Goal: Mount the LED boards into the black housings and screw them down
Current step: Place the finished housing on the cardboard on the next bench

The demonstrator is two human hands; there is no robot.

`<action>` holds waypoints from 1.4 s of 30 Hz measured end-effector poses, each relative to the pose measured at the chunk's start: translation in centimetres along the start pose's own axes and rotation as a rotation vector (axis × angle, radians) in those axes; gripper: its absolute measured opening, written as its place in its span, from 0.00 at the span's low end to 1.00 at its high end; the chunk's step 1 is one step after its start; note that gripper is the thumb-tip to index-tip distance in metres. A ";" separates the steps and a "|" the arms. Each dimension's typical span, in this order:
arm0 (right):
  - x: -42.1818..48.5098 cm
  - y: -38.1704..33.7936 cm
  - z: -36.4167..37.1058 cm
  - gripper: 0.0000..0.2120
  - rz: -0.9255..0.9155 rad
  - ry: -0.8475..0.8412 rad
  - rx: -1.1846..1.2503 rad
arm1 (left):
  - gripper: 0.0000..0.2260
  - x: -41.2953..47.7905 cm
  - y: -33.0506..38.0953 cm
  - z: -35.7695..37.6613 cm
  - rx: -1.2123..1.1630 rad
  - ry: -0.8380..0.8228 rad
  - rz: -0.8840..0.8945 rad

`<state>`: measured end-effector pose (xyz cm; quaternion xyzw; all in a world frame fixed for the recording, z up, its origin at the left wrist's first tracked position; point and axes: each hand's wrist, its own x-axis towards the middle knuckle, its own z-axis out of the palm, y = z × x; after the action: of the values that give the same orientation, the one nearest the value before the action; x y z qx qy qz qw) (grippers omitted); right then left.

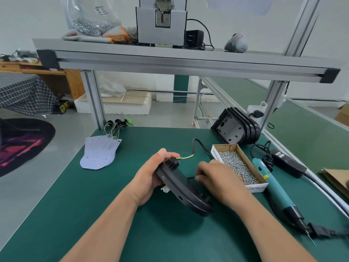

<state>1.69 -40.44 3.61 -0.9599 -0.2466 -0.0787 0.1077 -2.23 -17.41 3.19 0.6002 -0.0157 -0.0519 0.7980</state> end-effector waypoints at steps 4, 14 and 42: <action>-0.2 -0.6 0.5 0.09 0.108 0.115 0.355 | 0.32 -0.2 0.2 0.5 0.060 0.029 0.029; -1.5 -1.8 -1.5 0.43 0.014 -0.002 0.695 | 0.32 -0.1 0.6 1.1 0.101 0.099 0.060; -2.1 -1.7 -3.4 0.08 0.046 -0.027 0.581 | 0.43 0.6 -0.4 0.3 0.193 0.122 0.082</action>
<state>-1.32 -40.77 6.77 -0.8951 -0.2384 0.0105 0.3766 -1.70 -17.82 2.84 0.6751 0.0035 0.0191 0.7374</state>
